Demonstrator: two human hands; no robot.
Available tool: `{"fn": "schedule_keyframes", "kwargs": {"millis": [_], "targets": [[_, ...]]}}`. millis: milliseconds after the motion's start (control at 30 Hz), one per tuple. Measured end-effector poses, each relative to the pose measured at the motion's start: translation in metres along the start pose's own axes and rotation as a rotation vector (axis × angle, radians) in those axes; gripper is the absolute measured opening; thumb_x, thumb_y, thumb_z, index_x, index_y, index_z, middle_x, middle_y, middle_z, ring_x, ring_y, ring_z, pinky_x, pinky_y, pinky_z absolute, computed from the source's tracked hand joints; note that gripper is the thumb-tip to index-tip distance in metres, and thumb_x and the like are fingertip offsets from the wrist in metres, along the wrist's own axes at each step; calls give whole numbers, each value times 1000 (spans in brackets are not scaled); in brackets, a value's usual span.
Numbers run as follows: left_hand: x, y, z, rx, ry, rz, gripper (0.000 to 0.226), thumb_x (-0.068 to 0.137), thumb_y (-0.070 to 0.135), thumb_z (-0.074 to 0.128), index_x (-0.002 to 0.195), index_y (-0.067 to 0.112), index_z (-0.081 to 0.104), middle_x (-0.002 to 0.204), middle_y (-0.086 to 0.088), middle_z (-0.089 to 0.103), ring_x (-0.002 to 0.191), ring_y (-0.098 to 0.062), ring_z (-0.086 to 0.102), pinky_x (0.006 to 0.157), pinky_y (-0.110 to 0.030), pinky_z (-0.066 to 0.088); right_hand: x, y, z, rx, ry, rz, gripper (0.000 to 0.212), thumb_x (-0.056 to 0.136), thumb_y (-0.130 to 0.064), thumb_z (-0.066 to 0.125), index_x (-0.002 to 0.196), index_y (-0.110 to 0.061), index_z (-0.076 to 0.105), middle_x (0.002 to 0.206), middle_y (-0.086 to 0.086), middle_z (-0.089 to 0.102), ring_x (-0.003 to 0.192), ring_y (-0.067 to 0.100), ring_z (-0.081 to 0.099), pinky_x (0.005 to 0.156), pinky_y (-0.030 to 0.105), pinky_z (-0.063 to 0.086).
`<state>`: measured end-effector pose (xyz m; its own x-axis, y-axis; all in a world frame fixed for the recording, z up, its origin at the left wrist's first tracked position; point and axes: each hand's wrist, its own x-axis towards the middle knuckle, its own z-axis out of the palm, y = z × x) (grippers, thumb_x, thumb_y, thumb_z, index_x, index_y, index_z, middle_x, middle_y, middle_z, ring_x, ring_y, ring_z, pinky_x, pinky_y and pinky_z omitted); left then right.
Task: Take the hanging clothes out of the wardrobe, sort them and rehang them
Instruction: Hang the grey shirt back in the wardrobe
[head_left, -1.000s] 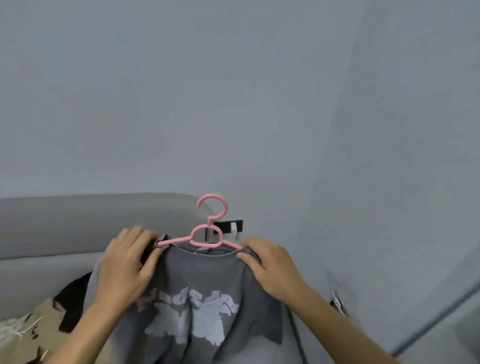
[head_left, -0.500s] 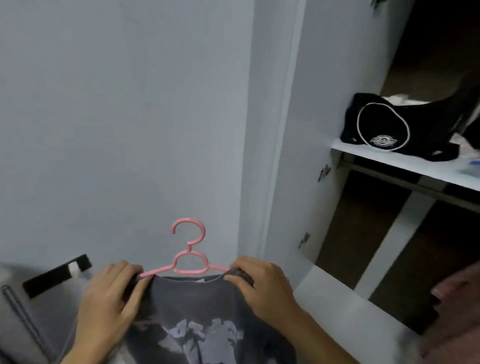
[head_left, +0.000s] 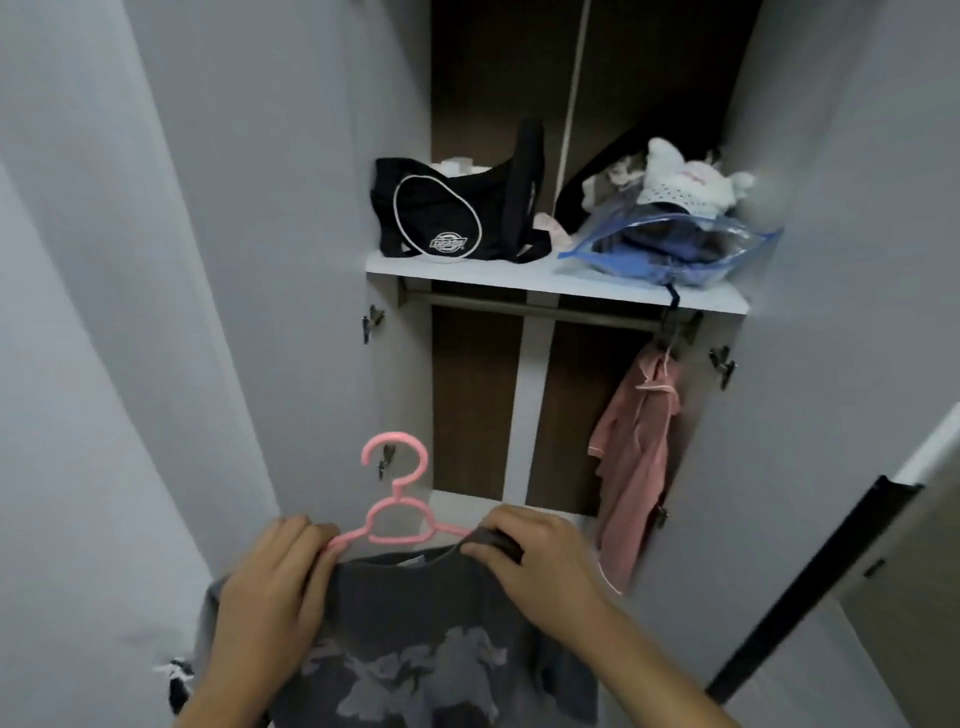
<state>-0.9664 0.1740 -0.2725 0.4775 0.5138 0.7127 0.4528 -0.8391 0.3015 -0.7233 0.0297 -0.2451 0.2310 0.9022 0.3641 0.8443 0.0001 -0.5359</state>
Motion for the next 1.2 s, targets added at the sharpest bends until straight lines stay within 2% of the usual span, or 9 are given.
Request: {"fn": "schedule_keyframes", "kwargs": {"millis": [100, 200, 300, 467, 667, 800, 933, 1100, 1200], "targets": [[29, 18, 40, -61, -50, 31, 25, 100, 29, 50, 94, 13, 69, 87, 8, 54, 80, -13, 49, 64, -23, 32, -9, 29, -28, -9, 25, 72, 14, 99, -48, 63, 97, -35, 66, 93, -20, 67, 84, -1, 60, 75, 9, 43], [60, 31, 86, -101, -113, 52, 30, 101, 36, 47, 96, 16, 69, 90, 12, 52, 82, -10, 46, 66, -23, 35, -12, 64, -52, 18, 3, 158, 9, 101, -46, 61, 106, -38, 62, 100, -23, 65, 93, -1, 61, 87, 16, 51], [89, 45, 129, -112, -121, 96, 34, 100, 38, 47, 92, 13, 70, 89, 5, 56, 81, -18, 51, 64, -36, 48, -9, 99, -73, 40, -25, 229, 6, 104, -39, 59, 107, -44, 57, 103, -27, 62, 97, -3, 61, 92, 21, 53], [125, 59, 192, -96, -165, 130, 36, 98, 41, 46, 93, 15, 70, 90, 7, 51, 81, -16, 47, 63, -38, 48, 2, 145, -95, -26, 19, 260, 5, 105, -39, 57, 109, -38, 60, 106, -23, 62, 95, -6, 58, 89, 13, 47], [161, 70, 254, -70, -190, 167, 39, 99, 42, 42, 96, 15, 70, 94, 5, 51, 83, -15, 45, 62, -36, 47, 15, 185, -104, -49, 83, 283, 5, 105, -39, 57, 109, -39, 57, 108, -24, 47, 98, -2, 55, 92, 21, 52], [184, 71, 299, -113, -221, 194, 41, 99, 42, 41, 100, 14, 71, 99, 4, 52, 87, -14, 46, 64, -35, 49, 28, 210, -103, -74, 151, 324, 3, 105, -31, 60, 108, -31, 61, 106, -19, 53, 92, -2, 54, 80, 11, 44], [207, 58, 352, -157, -285, 221, 42, 99, 43, 40, 106, 15, 72, 107, 4, 53, 93, -11, 46, 70, -32, 48, 44, 240, -95, -193, 151, 299, 6, 105, -31, 60, 108, -26, 61, 105, -12, 55, 88, 3, 54, 74, 24, 50], [248, 48, 430, -235, -319, 293, 42, 100, 41, 40, 110, 15, 72, 110, 4, 54, 97, -11, 48, 72, -26, 44, 81, 290, -91, -184, 203, 411, 15, 104, -32, 60, 98, -40, 49, 102, -16, 53, 89, 2, 54, 77, 25, 49], [283, 46, 482, -285, -352, 313, 43, 101, 42, 40, 109, 15, 72, 112, 0, 56, 101, -15, 51, 74, -25, 44, 111, 325, -83, -123, 285, 503, 11, 102, -26, 64, 101, -34, 55, 103, -16, 56, 92, 4, 57, 81, 30, 51]]}}
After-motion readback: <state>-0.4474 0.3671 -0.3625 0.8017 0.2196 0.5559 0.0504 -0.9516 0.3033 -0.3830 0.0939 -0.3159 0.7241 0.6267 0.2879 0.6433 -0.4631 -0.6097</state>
